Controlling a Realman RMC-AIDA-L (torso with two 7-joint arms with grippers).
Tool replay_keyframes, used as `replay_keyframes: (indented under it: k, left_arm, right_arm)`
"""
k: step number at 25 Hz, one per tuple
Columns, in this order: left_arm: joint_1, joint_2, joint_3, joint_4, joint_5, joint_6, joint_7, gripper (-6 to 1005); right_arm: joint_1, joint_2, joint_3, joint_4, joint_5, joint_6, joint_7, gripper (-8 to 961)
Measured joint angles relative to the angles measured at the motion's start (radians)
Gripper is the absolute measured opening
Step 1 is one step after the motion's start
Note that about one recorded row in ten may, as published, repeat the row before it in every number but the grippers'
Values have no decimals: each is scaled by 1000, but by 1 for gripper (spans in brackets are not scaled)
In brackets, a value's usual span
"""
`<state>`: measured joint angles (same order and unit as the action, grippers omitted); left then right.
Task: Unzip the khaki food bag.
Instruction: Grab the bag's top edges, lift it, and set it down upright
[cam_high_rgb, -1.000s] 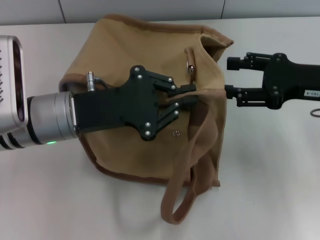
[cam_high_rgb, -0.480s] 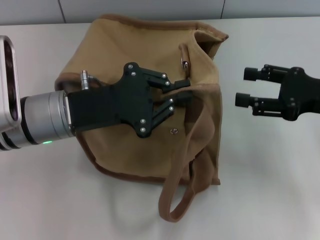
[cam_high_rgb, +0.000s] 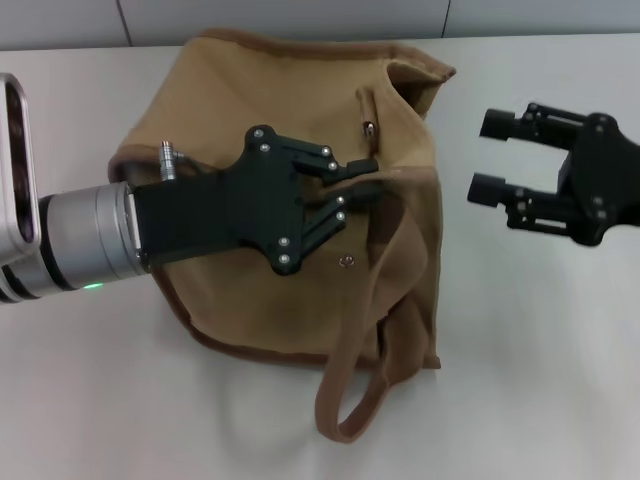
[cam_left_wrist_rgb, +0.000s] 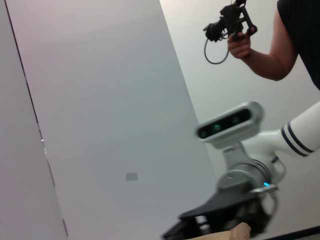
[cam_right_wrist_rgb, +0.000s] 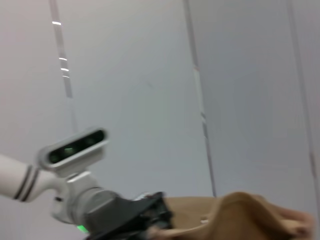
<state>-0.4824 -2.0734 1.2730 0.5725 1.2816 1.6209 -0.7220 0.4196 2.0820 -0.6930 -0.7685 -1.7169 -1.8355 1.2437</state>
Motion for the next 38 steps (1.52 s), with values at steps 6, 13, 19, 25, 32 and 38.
replay_keyframes:
  k: [6,13,19,25,32,38]
  left_arm:
    - [6,2,-12,0,-12,1,0,89]
    - [7,2,-12,0,-13,1,1,88]
    - [8,0,-8,0,-13,5,1,88]
    - [8,-2,-5,0,-13,7,1,88]
    - [10,-2,-3,-2,-13,9,1,88]
    - [12,-2,-3,-2,-13,19,1,88]
  right_arm:
    - [-2,-2,2,121,7,1,-195,725]
    - [14,-1,1,180,19,59,-300,560]
    - [27,1,-8,194,20,73,-327,493]
    - [43,1,-9,215,18,77,-358,446]
    - [56,2,-10,237,16,85,-367,404]
    - [59,1,-10,240,13,104,-368,361]
